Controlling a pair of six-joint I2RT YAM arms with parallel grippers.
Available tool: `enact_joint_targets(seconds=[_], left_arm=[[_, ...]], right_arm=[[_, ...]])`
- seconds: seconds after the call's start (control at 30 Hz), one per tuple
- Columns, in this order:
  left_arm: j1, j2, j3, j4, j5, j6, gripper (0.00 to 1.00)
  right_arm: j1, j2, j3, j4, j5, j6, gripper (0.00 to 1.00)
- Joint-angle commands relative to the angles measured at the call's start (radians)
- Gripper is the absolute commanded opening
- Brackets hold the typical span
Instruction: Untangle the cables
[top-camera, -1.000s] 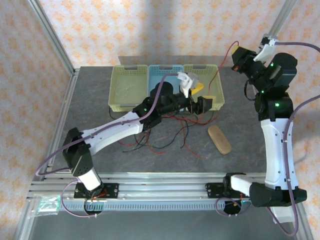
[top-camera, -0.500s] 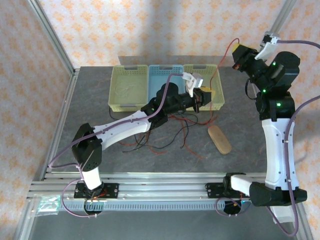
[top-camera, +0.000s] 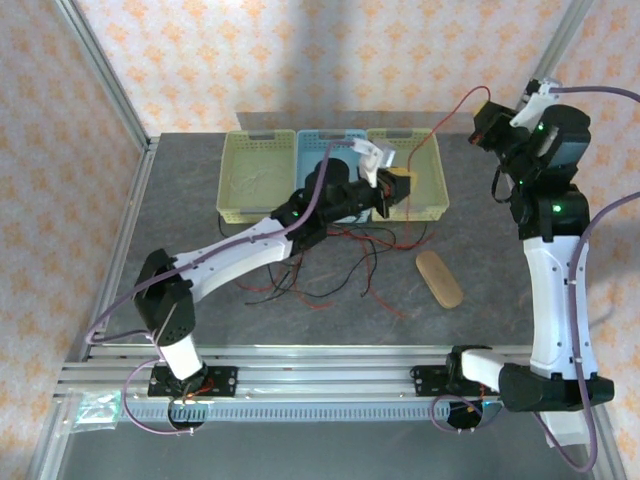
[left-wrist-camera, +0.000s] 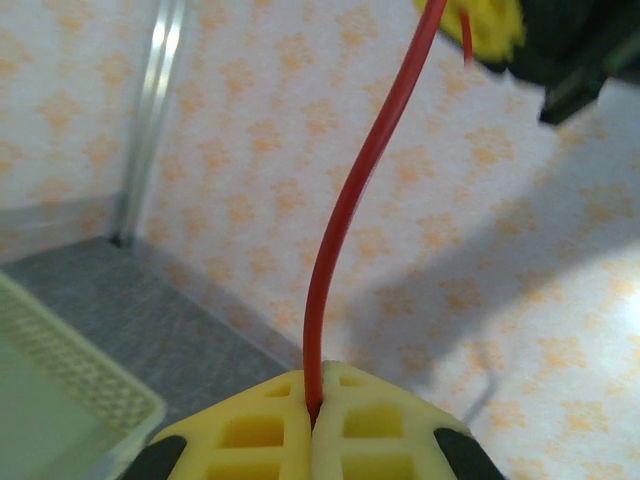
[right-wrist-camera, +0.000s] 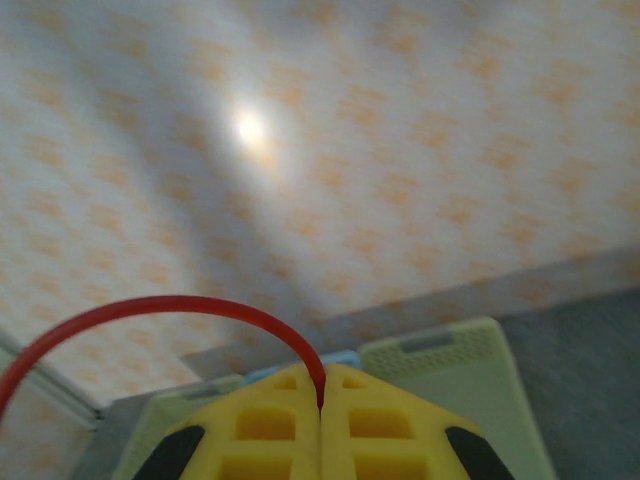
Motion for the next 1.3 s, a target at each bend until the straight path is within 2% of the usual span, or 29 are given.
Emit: enact_joint_targets(seconds=[0.0,0.17,0.4,0.47,0.57,0.63,0.67,0.73,0.77,0.8,0.83,0.93,1.0,1.13,1.27], left_arm=[[0.048,-0.128,0.018,-0.097,-0.069,0.056,0.0],[0.106,-0.183,0.103,-0.291,-0.082,0.113,0.0],[0.201,-0.231,0.189,-0.45,-0.078,0.112,0.0],[0.212,-0.234,0.219,-0.498,-0.07,0.129,0.0],[0.217,-0.242,0.245,-0.552,-0.065,0.164,0.0],[0.218,-0.253,0.242,-0.564,-0.076,0.176,0.0],[0.22,-0.261,0.237,-0.565,-0.091,0.174,0.0],[0.223,-0.274,0.229,-0.568,-0.116,0.168,0.0],[0.223,-0.279,0.229,-0.571,-0.125,0.164,0.0],[0.225,-0.282,0.229,-0.576,-0.134,0.162,0.0],[0.225,-0.283,0.232,-0.582,-0.138,0.162,0.0],[0.224,-0.277,0.253,-0.609,-0.141,0.168,0.0],[0.225,-0.271,0.268,-0.628,-0.124,0.18,0.0],[0.224,-0.262,0.296,-0.662,-0.05,0.222,0.0],[0.224,-0.266,0.319,-0.691,0.076,0.275,0.0]], right_arm=[[0.004,0.039,-0.058,-0.136,0.087,-0.065,0.0],[0.054,0.08,-0.145,-0.182,-0.074,-0.094,0.05],[0.403,0.129,-0.198,-0.157,-0.065,-0.178,0.08],[0.478,0.111,-0.204,-0.107,-0.048,-0.202,0.13],[0.514,0.057,-0.217,0.012,-0.04,-0.205,0.3],[0.514,0.016,-0.227,0.084,-0.042,-0.211,0.53],[0.514,-0.003,-0.23,0.11,-0.034,-0.224,0.61],[0.514,-0.034,-0.231,0.149,0.019,-0.261,0.73],[0.514,-0.045,-0.223,0.156,0.051,-0.294,0.87],[0.514,-0.048,-0.206,0.147,0.084,-0.332,0.94],[0.514,-0.047,-0.186,0.134,0.113,-0.365,0.98],[0.514,-0.052,-0.146,0.124,0.168,-0.467,1.0],[0.514,-0.06,-0.133,0.147,0.14,-0.503,0.99],[0.517,-0.056,-0.122,0.225,-0.069,-0.561,1.0],[0.542,-0.089,-0.22,0.38,-0.239,-0.732,1.0]])
